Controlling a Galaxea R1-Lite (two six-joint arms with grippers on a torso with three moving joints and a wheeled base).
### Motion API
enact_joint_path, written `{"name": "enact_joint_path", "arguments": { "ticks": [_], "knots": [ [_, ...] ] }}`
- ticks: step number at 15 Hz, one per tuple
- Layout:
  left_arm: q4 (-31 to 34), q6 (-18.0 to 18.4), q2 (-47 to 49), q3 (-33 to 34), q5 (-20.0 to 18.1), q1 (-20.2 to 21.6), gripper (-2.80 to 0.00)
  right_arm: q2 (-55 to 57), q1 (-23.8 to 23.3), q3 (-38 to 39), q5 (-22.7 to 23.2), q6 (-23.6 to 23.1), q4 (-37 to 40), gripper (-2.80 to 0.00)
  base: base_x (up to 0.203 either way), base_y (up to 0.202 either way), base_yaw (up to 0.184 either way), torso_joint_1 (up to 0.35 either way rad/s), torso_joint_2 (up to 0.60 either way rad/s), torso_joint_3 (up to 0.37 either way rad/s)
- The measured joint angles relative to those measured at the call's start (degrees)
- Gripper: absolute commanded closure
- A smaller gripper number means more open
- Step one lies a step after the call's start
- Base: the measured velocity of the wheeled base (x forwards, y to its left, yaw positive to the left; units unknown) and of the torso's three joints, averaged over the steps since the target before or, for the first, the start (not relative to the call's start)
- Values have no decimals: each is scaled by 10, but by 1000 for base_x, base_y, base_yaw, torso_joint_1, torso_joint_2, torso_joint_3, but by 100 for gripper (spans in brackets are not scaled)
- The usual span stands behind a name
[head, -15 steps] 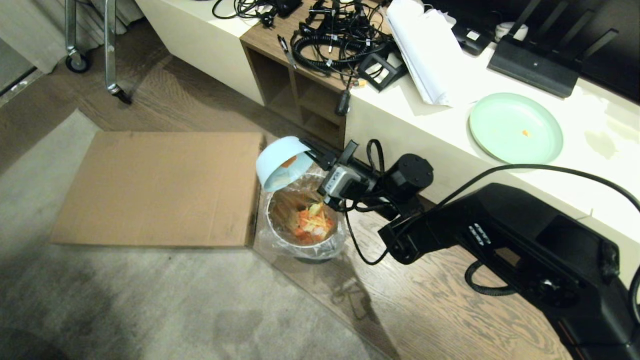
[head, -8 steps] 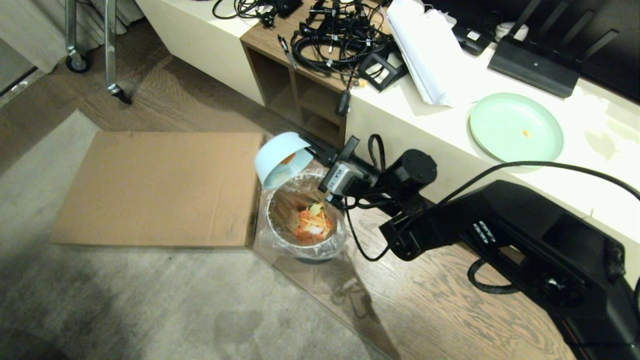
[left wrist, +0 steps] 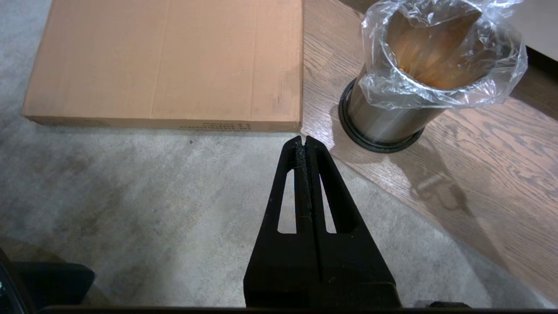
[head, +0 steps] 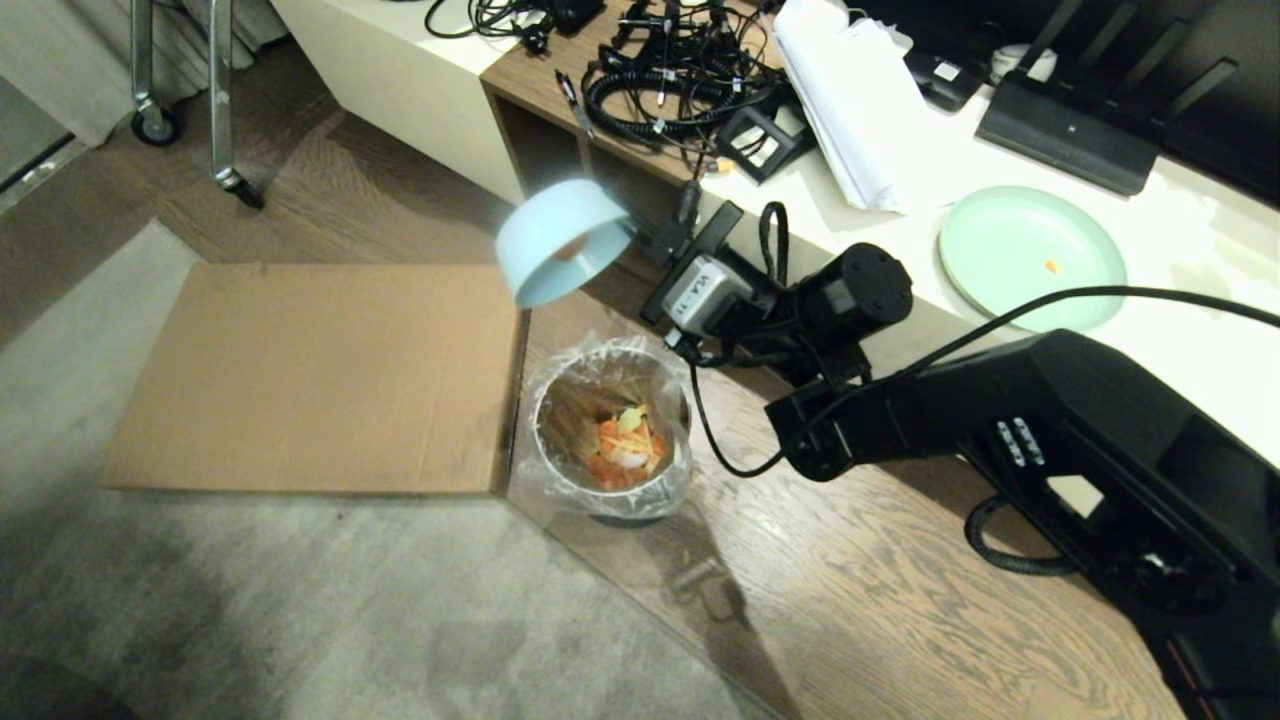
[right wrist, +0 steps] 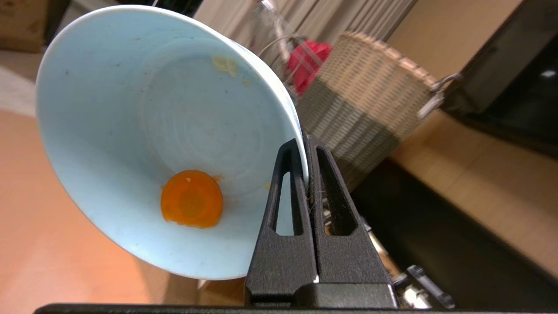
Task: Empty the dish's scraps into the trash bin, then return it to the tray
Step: Pour the leftover food from the bowl into the trash can
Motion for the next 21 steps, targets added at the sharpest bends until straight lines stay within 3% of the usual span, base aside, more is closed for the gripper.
{"name": "enact_joint_path", "arguments": {
  "ticks": [4, 15, 18, 21],
  "knots": [
    [0, 0, 0, 0, 0, 0, 0, -2, 20, -17, 1, 6, 0, 0, 0, 0, 0, 0, 0, 0],
    [0, 0, 0, 0, 0, 0, 0, -13, 21, -12, -8, 18, 0, 0, 0, 0, 0, 0, 0, 0],
    [0, 0, 0, 0, 0, 0, 0, -31, 22, 13, -57, 38, 0, 0, 0, 0, 0, 0, 0, 0],
    [0, 0, 0, 0, 0, 0, 0, -64, 22, 110, -129, 61, 21, 0, 0, 0, 0, 0, 0, 0]
  ]
}}
